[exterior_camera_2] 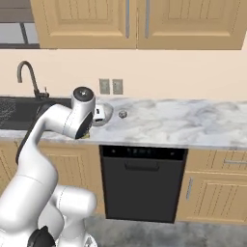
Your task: Pick the egg and butter from the fridge and place them by the bowl for mixing.
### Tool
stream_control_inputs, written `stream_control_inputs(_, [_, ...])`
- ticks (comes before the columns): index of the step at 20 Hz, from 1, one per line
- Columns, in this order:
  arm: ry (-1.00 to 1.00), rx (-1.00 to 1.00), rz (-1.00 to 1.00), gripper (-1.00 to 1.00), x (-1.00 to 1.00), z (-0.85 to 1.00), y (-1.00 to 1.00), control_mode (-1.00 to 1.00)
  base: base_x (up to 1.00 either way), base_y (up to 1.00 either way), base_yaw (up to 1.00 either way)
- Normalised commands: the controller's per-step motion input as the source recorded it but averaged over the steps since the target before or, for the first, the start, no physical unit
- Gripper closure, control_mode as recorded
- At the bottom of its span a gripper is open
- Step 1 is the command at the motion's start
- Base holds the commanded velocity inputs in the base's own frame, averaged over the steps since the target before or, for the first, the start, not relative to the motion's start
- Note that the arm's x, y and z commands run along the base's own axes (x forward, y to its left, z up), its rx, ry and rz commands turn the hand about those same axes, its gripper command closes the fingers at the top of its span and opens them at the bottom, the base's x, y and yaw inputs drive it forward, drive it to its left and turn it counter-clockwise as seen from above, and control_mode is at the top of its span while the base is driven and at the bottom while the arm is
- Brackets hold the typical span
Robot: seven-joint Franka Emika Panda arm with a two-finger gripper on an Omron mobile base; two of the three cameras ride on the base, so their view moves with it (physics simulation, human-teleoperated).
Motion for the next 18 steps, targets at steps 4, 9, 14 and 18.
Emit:
stream_control_inputs(4, [0.00,0.00,0.00,1.00,0.00,0.00,0.00,1.00,0.76,-0.36,0.01])
stream_control_inputs(9, [0.00,0.00,0.00,1.00,0.00,0.00,0.00,1.00,0.70,-0.15,0.04])
stream_control_inputs(14, [0.00,0.00,0.00,1.00,0.00,0.00,0.00,1.00,0.63,-0.07,0.02])
stream_control_inputs(18, [0.00,0.00,0.00,1.00,0.00,0.00,0.00,1.00,0.63,-0.12,0.00])
